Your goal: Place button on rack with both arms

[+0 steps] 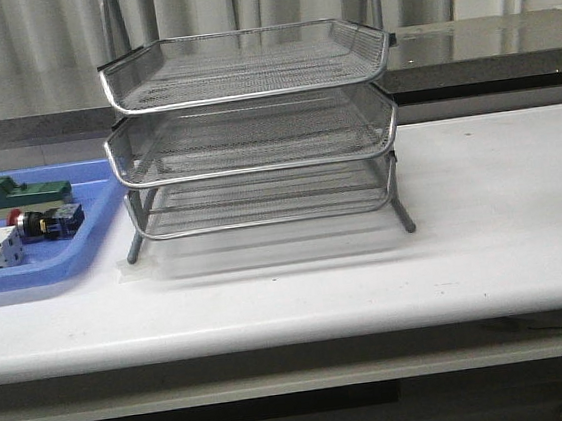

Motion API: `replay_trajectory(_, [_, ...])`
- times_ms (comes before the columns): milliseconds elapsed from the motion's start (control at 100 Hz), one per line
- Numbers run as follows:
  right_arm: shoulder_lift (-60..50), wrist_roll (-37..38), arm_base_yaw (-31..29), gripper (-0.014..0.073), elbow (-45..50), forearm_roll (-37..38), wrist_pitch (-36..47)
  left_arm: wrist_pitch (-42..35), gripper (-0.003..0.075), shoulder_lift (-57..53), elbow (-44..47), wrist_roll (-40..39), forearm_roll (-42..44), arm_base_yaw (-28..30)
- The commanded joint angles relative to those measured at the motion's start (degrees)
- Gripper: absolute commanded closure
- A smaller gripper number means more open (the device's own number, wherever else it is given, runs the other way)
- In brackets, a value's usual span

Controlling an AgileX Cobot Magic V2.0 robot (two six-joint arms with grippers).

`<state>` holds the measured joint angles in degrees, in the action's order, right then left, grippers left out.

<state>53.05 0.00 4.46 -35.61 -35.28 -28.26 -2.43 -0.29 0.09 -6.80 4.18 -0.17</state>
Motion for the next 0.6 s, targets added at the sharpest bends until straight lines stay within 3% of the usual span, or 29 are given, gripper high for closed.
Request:
replay_trajectory(0, [2.69,-5.86,-0.38,0.0146,-2.14,-8.47,4.44,-4.23,0.0716,-1.94,2.67,-0.48,0.05,0.01])
replay_trajectory(230, [12.59,-30.20,-0.38,0.0146,-2.14,-34.33,5.55,-4.23,0.0716,-1.94,2.67,-0.48,0.05,0.01])
replay_trajectory(440, [22.58,-54.00,-0.38,0.0146,-2.41,-57.98,1.79,-4.23,0.0716,-1.94,2.67,-0.48,0.05,0.01])
replay_trajectory(590, [29.85,-64.47,-0.38,0.0146,-4.94,-68.38,-3.57,-4.23,0.0716,-1.94,2.67,-0.48,0.05,0.01])
